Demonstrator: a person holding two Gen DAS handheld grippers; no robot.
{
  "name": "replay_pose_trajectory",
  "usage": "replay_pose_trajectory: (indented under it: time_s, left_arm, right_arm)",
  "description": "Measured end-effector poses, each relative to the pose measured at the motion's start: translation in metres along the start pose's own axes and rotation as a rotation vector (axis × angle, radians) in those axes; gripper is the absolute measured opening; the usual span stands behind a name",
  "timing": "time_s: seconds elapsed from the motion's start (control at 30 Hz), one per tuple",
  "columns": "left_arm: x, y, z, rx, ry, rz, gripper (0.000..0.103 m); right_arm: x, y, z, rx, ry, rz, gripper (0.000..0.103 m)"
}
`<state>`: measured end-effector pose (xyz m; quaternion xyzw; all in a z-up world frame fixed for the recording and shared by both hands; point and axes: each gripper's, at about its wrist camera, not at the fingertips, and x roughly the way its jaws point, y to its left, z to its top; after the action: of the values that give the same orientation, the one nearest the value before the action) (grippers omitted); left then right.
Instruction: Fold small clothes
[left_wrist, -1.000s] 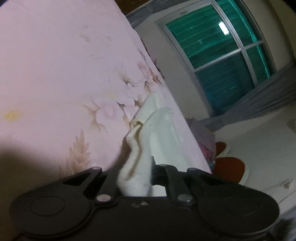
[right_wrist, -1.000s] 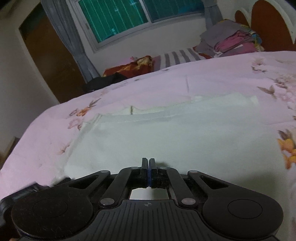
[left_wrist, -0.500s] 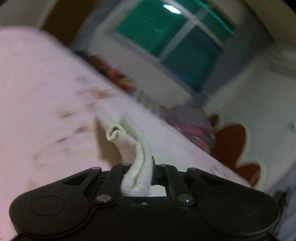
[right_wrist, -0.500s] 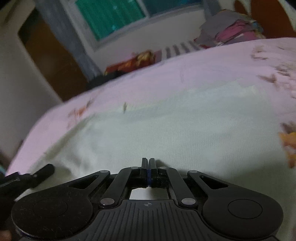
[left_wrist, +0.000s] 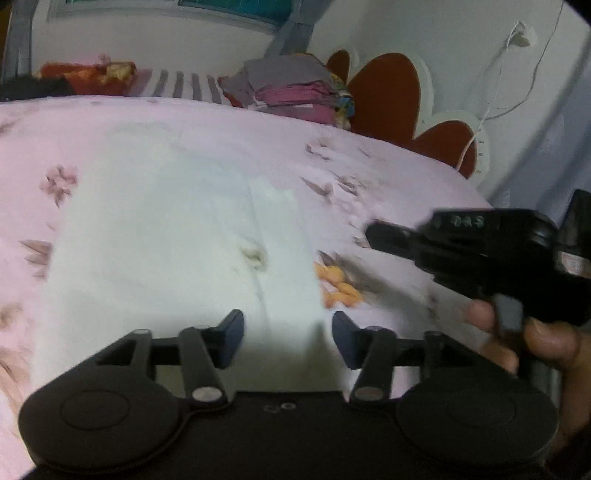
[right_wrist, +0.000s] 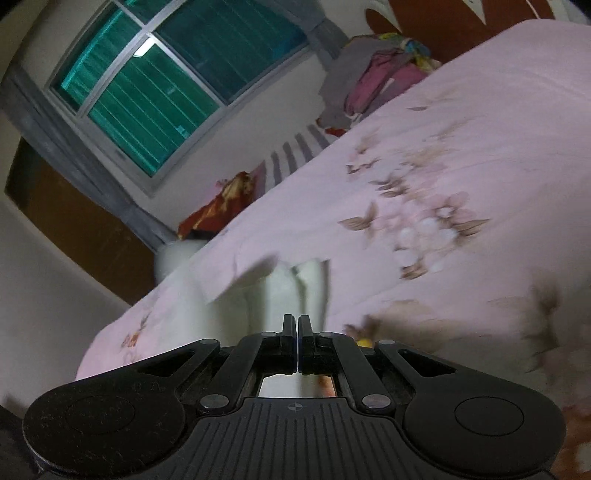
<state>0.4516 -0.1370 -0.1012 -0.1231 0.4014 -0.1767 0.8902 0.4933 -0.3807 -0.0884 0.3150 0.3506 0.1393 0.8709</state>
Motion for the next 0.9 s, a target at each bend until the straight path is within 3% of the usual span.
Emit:
replay_pose_trajectory:
  time_s: [0.03,0.07,0.1,0.17,0.23,0.37,0.53,0.83,0.9]
  left_arm:
    - [-0.011,0.003,0.001,-0.005,-0.030,-0.020,0.052]
    - [-0.022,0.008,0.003,-0.011,-0.055,-0.009,0.052]
    - [-0.034,0.014,0.003,-0.019,-0.082,0.019,0.052]
    - [-0.055,0.042,0.010,-0.055,-0.148,0.094,0.052]
    - [-0.063,0.076,0.017,-0.101,-0.157,0.177,0.050]
    - [-0.061,0.120,0.017,-0.177,-0.134,0.220,0.048]
    - [-0.032,0.140,0.015,-0.211,-0.052,0.197,0.047]
    - [-0.028,0.151,0.015,-0.197,-0.030,0.131,0.047]
    - [-0.038,0.148,0.020,-0.163,-0.076,0.129,0.044]
  right_arm:
    - [-0.003,-0.001,0.003,-0.009,0.008,0.006,0.012]
    - [-0.006,-0.002,0.005,-0.017,0.014,0.022,0.046]
    - [-0.011,0.000,0.005,-0.023,0.010,0.046,0.059]
    - [-0.010,0.007,0.002,-0.039,0.033,0.104,0.059]
    - [-0.003,0.017,-0.002,-0.054,0.073,0.158,0.059]
    - [0.027,0.036,-0.017,-0.063,0.162,0.189,0.059]
    - [0.064,0.039,-0.033,-0.029,0.256,0.167,0.058]
    - [0.081,0.055,-0.037,-0.078,0.269,0.116,0.053]
    - [0.084,0.059,-0.037,-0.109,0.271,0.082,0.035]
